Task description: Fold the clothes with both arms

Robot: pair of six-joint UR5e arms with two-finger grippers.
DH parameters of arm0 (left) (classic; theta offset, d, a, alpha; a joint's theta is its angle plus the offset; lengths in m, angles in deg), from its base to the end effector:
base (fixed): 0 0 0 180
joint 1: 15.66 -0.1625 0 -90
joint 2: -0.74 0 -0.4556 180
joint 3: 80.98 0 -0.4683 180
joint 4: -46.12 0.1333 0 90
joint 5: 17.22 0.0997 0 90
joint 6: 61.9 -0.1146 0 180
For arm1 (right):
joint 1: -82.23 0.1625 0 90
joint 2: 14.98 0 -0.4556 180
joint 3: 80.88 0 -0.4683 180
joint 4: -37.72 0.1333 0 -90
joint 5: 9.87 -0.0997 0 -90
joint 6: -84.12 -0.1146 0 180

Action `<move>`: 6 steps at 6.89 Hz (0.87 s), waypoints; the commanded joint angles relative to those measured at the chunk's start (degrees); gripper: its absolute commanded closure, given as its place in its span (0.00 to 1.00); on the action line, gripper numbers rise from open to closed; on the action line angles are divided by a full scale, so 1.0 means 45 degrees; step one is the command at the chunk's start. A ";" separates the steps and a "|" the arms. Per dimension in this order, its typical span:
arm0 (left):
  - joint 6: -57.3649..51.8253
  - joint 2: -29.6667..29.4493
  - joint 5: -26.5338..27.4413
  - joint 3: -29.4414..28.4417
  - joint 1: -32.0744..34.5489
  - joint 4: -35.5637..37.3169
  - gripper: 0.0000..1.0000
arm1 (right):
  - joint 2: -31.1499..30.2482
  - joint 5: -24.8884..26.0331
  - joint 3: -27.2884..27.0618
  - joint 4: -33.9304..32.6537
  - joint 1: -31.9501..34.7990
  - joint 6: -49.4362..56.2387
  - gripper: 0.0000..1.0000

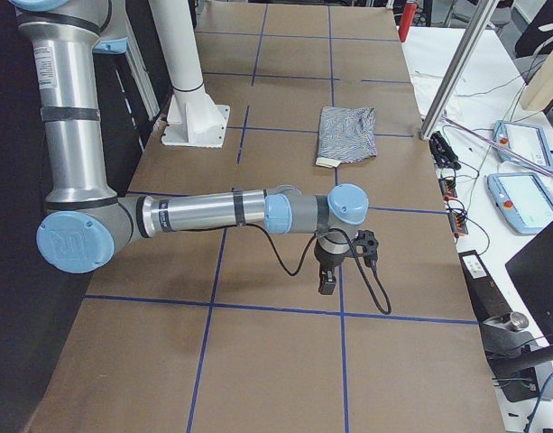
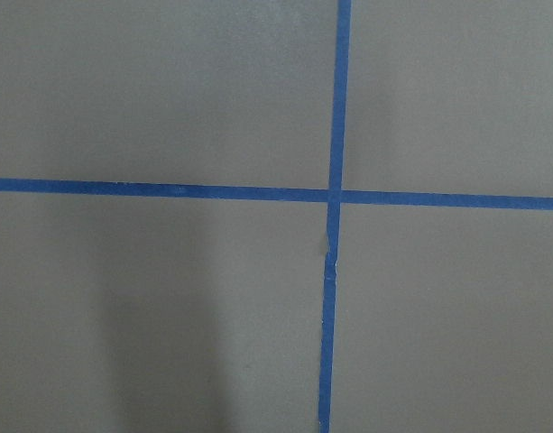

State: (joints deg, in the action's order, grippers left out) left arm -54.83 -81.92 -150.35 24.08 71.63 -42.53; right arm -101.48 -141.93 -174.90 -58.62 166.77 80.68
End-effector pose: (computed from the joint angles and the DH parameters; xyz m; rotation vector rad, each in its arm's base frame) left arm -0.0306 -0.5162 0.6235 0.0414 0.7582 -0.0306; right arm -0.0002 -0.5962 0.6390 -0.0374 -0.7334 -0.0412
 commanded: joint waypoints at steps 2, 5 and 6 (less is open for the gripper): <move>-0.0224 0.0069 0.0638 0.0054 -0.0041 0.0538 0.00 | -0.0015 -0.0049 0.0094 0.0022 0.0003 0.0003 0.00; -0.0224 0.0089 0.0618 0.0034 -0.0061 0.0558 0.00 | -0.0073 -0.0049 0.0113 0.0081 -0.0016 0.0003 0.00; -0.0224 0.0089 0.0560 0.0034 -0.0061 0.0539 0.00 | -0.0112 -0.0087 0.0113 0.0081 -0.0016 0.0003 0.00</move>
State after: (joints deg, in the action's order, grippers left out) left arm -55.84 -81.53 -147.61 24.24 71.36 -40.06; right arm -101.81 -142.18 -174.40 -58.29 166.70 80.72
